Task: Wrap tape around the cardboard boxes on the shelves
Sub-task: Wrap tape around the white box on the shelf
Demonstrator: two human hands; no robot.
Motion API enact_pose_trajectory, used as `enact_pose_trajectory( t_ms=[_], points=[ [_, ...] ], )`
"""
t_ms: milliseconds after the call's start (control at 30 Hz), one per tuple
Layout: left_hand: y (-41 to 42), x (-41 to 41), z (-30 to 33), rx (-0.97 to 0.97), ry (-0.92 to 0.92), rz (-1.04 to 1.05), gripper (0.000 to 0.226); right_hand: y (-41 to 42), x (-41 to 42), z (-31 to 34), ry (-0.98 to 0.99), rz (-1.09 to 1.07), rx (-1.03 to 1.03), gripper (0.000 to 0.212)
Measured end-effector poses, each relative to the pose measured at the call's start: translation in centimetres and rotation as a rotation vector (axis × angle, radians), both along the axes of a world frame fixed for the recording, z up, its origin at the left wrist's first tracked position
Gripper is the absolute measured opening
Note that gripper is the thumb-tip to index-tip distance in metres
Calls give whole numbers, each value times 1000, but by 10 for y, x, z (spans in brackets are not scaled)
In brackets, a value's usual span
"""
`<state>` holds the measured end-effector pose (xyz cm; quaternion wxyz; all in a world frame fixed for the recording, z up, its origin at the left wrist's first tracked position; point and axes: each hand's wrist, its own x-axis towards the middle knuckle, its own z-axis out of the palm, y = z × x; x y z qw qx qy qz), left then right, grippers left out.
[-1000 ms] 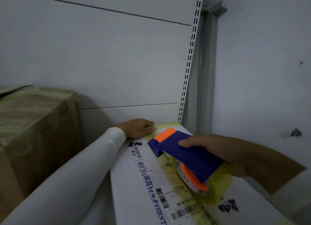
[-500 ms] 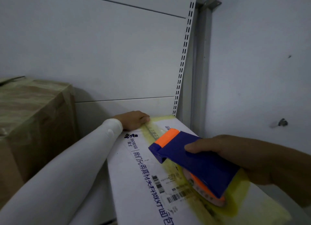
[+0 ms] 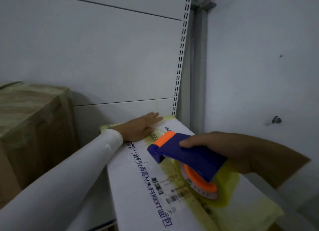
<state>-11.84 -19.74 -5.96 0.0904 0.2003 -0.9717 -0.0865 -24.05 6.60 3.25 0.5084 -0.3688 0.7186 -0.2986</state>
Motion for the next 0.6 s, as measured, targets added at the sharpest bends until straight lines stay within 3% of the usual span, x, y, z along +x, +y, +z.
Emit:
enact_pose_trajectory(
  t_ms=[67,133,233,467,600],
  points=[
    [5,1,1,110,58,-45,43,0,1,-2,4,14,20,35],
    [7,0,1,191,-17,-24,43,0,-1,-3,10,3,-4,36],
    [11,-1,3,223,-117,-5,48,1,-1,0,12,15,-43,33],
    [21,-1,9,265,-116,44,50,12,9,0,80,72,-41,35],
    [22,3,12,278,-95,46,88,20,15,0,182,93,-101,36]
  ],
)
